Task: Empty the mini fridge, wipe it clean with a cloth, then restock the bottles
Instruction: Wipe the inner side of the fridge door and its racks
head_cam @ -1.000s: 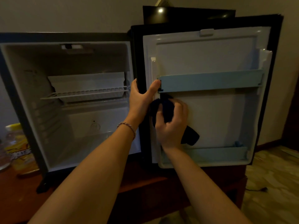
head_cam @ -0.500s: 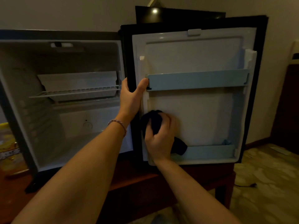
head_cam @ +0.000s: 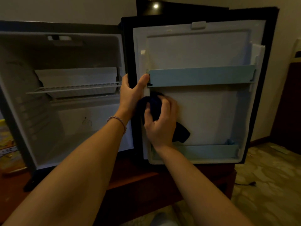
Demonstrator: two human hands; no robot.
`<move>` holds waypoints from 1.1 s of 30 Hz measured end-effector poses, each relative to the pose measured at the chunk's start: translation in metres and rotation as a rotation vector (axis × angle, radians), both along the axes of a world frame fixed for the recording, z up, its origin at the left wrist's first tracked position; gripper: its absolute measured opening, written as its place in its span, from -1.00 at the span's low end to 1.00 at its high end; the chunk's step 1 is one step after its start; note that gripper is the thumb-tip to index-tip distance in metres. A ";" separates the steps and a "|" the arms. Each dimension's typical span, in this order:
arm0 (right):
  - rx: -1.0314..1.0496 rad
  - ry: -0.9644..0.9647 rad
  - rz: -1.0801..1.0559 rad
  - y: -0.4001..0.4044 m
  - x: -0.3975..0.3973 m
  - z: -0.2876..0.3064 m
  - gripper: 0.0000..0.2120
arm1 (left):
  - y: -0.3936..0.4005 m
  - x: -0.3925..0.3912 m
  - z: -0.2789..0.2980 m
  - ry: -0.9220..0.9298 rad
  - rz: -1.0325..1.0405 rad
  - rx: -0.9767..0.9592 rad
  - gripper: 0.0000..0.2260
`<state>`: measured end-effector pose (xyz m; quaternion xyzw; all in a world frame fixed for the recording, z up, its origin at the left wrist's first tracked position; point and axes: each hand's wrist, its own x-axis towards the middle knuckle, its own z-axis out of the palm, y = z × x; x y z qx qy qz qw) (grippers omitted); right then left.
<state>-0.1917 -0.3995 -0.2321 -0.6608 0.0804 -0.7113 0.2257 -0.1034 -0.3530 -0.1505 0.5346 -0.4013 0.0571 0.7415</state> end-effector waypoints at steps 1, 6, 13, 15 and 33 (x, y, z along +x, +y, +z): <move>-0.017 0.032 -0.018 0.000 -0.002 -0.010 -0.63 | 0.000 0.000 0.000 -0.003 0.012 -0.001 -0.47; -0.070 0.153 -0.030 -0.003 -0.014 -0.053 -0.59 | -0.001 -0.001 -0.002 -0.041 0.052 -0.003 -0.45; -0.206 0.249 -0.046 -0.017 -0.023 -0.049 -0.59 | 0.001 -0.002 -0.001 -0.045 0.052 0.014 -0.39; -0.285 0.284 -0.081 -0.029 -0.029 -0.047 -0.60 | 0.002 -0.003 0.000 -0.042 0.041 0.015 -0.39; -0.385 0.073 -0.472 -0.053 -0.016 0.015 -0.59 | 0.007 0.005 0.004 0.058 -0.070 0.099 -0.31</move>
